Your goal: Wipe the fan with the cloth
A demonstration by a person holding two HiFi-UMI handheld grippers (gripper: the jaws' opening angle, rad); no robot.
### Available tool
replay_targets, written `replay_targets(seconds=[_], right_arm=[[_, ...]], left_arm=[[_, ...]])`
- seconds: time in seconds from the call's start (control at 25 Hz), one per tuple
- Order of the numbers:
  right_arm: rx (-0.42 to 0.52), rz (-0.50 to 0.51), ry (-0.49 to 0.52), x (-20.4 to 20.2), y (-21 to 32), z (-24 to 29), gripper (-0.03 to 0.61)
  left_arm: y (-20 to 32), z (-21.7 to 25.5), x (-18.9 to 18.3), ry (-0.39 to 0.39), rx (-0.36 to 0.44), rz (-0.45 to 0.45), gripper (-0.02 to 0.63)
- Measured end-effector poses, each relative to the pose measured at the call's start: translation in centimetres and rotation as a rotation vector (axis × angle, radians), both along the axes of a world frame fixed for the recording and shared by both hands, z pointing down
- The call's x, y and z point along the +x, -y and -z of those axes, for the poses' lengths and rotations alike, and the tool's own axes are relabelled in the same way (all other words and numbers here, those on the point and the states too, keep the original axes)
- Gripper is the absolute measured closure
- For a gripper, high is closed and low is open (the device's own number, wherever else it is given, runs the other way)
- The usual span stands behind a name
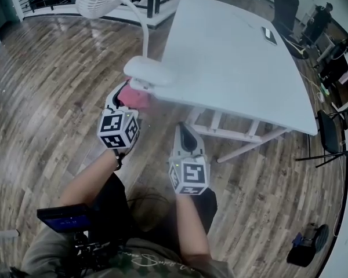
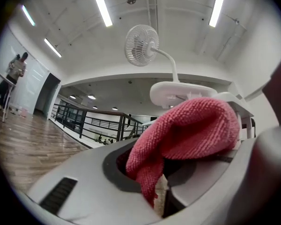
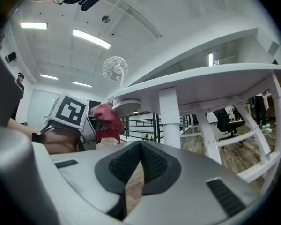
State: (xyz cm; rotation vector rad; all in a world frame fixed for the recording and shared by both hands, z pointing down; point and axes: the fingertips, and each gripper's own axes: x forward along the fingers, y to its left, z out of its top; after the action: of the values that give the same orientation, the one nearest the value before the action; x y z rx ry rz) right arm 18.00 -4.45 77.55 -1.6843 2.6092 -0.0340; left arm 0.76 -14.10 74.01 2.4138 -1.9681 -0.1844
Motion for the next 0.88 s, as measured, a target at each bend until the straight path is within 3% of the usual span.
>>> replay_targets(seconds=[0.12,0.32,0.6,0.8,0.88], right_arm=[[-0.002,-0.002,-0.010,0.2,0.3,-0.1,0.581],[-0.013,0.006,-0.007,0.1,0.6,-0.9,0.581],[0.022,-0.025,0.013,-0.4,0.3,0.4,0.581],[0.020,-0.036,0.005,-1.4,-1.7,3.3,0.581],[-0.004,-0.042,0.006,-1.6,-2.7,5.3,0.581]], left_arm=[[0.2,-0.4,-2.2,-0.037,-0.006,0.065,0.529],[-0.7,-1.5,-3.8,-0.069,-0.026,0.093,0.529],[-4.1,-0.6,-1.5,0.059,0.030,0.048,0.529],[-8.1,2.6,0.5,0.109,0.057,0.011,0.529],[-10.3,4.9,1.5,0.141,0.112,-0.007,0.531]])
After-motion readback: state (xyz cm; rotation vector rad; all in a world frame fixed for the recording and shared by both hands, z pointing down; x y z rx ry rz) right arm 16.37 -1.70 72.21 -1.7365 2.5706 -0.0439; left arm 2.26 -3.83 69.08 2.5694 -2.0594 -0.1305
